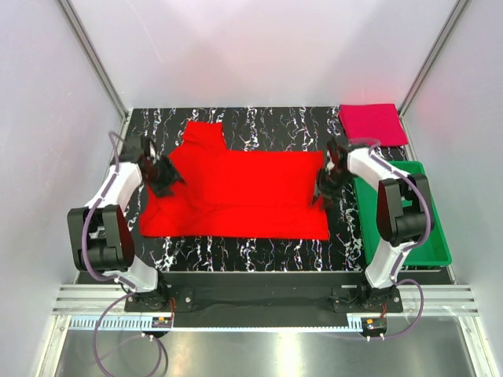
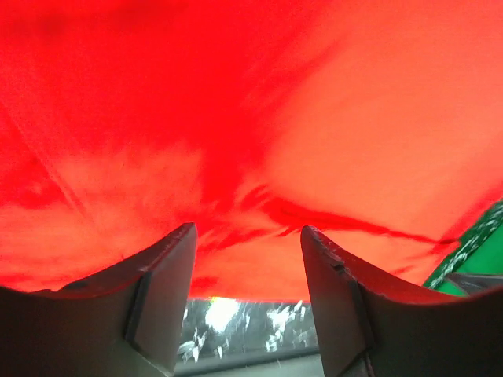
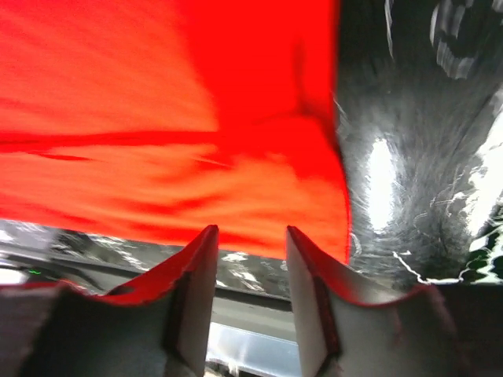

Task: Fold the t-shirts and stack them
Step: Fold the tshirt

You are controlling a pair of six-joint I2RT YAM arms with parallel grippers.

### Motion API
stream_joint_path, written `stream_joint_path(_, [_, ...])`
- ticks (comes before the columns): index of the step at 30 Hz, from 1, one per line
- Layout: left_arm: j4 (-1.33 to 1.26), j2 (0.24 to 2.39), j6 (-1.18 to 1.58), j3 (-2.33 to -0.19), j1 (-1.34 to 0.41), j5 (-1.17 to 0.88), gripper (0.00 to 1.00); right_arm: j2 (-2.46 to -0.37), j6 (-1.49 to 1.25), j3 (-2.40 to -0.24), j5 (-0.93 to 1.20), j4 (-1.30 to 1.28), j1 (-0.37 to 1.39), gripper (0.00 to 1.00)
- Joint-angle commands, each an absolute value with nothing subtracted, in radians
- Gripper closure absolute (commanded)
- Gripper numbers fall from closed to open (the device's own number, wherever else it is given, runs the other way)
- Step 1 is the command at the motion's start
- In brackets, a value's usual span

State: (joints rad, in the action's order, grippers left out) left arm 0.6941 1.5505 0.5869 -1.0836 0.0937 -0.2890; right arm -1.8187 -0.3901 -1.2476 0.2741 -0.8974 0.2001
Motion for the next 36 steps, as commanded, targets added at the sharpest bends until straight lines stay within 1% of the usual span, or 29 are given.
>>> stream_joint_path(1, [0.654, 1.575, 0.463, -1.262, 0.095, -0.203, 0.39, -1.86, -0.431, -1.463, 0.274, -0.903, 0.169, 0.51])
stream_joint_path(2, [0.653, 1.616, 0.45, -1.346, 0.095, -0.187, 0.39, -1.883, -0.439, -1.504, 0.275, -0.902, 0.155, 0.5])
stream_joint_path(3, [0.653, 1.706, 0.425, -1.388, 0.095, -0.161, 0.42, -1.911, -0.446, -1.594, 0.272, -0.903, 0.152, 0.48])
stream_joint_path(4, [0.655, 1.753, 0.414, -1.431, 0.095, -0.103, 0.44, -1.966, -0.454, -1.641, 0.261, -0.904, 0.149, 0.47])
stream_joint_path(5, [0.663, 1.799, 0.404, -1.518, 0.101, -0.091, 0.44, -1.995, -0.456, -1.688, 0.261, -0.904, 0.14, 0.47])
stream_joint_path(6, [0.667, 1.84, 0.388, -1.563, 0.106, -0.092, 0.49, -2.023, -0.459, -1.774, 0.259, -0.91, 0.135, 0.47])
stream_joint_path(8, [0.664, 1.949, 0.333, -1.67, 0.112, -0.083, 0.54, -2.095, -0.462, -1.853, 0.247, -0.916, 0.126, 0.47])
stream_joint_path(9, [0.661, 2.013, 0.284, -1.704, 0.112, -0.077, 0.58, -2.117, -0.462, -1.917, 0.245, -0.919, 0.114, 0.47])
stream_joint_path(11, [0.663, 2.071, 0.238, -1.79, 0.115, -0.104, 0.59, -2.173, -0.45, -1.972, 0.235, -0.923, 0.101, 0.47])
stream_joint_path(13, [0.658, 2.135, 0.177, -1.856, 0.117, -0.138, 0.58, -2.225, -0.437, -2.043, 0.229, -0.931, 0.081, 0.47])
stream_joint_path(17, [0.621, 2.223, 0.111, -1.939, 0.118, -0.172, 0.51, -2.305, -0.425, -2.147, 0.227, -0.949, 0.049, 0.47])
stream_joint_path(20, [0.612, 2.263, 0.103, -1.982, 0.121, -0.141, 0.47, -2.353, -0.414, -2.184, 0.235, -0.963, 0.043, 0.47])
stream_joint_path(24, [0.594, 2.302, 0.097, -1.996, 0.126, -0.204, 0.44, -2.382, -0.4, -2.207, 0.247, -0.976, 0.041, 0.47])
stream_joint_path(30, [0.595, 2.353, 0.13, -2.011, 0.126, -0.356, 0.42, -2.428, -0.394, -2.232, 0.247, -0.979, 0.037, 0.47])
stream_joint_path(36, [0.617, 2.399, 0.143, -2.051, 0.124, -0.368, 0.44, -2.47, -0.396, -2.283, 0.244, -0.985, 0.034, 0.46])
